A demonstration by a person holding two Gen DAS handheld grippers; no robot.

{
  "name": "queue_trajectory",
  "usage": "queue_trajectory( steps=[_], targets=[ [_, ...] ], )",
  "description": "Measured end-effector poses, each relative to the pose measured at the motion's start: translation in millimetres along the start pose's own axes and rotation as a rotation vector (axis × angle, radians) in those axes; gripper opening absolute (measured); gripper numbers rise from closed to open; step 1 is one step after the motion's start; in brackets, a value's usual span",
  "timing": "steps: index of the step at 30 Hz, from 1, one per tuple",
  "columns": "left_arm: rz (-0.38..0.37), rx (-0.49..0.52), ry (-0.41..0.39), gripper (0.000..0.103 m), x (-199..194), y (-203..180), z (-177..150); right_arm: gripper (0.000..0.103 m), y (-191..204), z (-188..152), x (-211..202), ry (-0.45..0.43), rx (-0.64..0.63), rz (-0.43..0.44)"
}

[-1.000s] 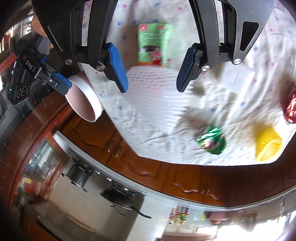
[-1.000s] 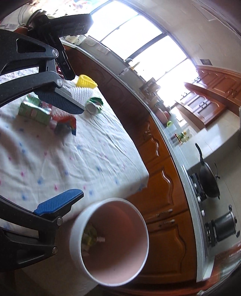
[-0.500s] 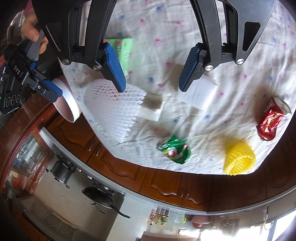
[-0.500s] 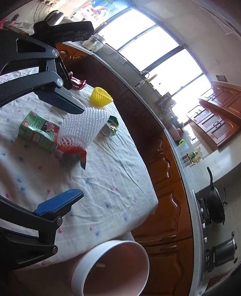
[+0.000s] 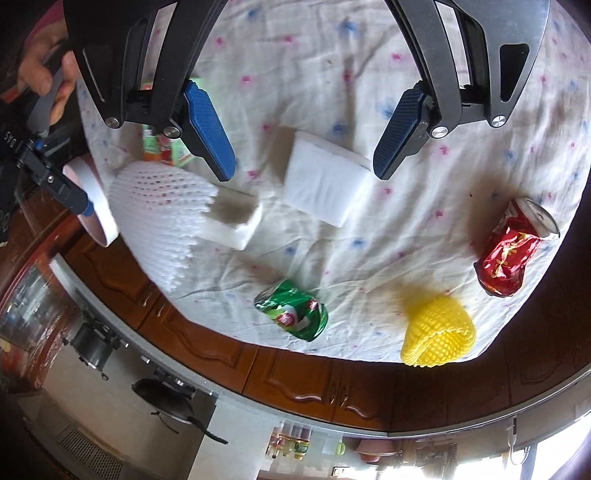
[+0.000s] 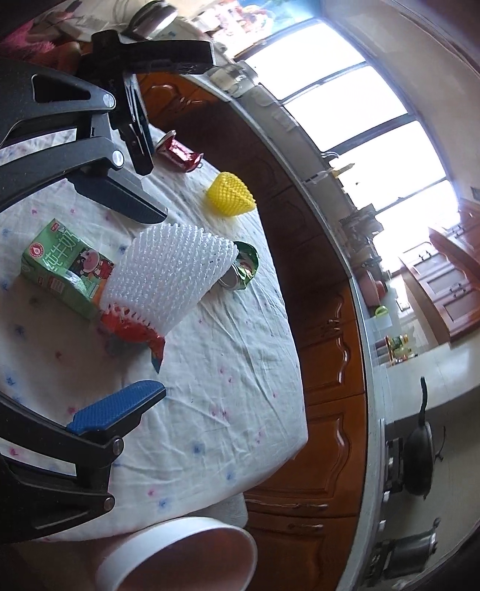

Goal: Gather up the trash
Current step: 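Move both open tools back over the table, then grasp the white foam net with the right tool while the left tool grasps the white sponge block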

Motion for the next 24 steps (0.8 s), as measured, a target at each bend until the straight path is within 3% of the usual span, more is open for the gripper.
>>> queue_trajectory(
  steps=[11,12,14,16,17,24],
  targets=[
    [0.089,0.125,0.087,0.083,39,-3,3,0.085,19,9,39,0.101,-0.177,-0.01],
    [0.103,0.136,0.096,0.083,43,-4,2,0.08,20,8,44,0.115,-0.181,-0.017],
    [0.124,0.151,0.101,0.083,49,-4,-1,0.037,21,6,50,0.141,-0.187,-0.031],
    [0.126,0.159,0.089,0.065,49,-4,-3,0.019,20,3,53,0.148,-0.184,-0.048],
    [0.124,0.16,0.092,0.06,50,-4,-3,0.017,19,1,52,0.146,-0.179,-0.049],
    [0.053,0.109,0.046,0.058,32,-2,3,0.012,16,2,24,0.077,-0.116,-0.02]
  ],
)
Point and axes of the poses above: each gripper's, at about its wrist camera, not at the fingertips, and x roughly the way its jaws point, y to its left, z to its top, the point moved 1 cm from there along x, roughly the way its jaws point, and after that the axes turned 4 degrees about -x, right-handed, at the moved point
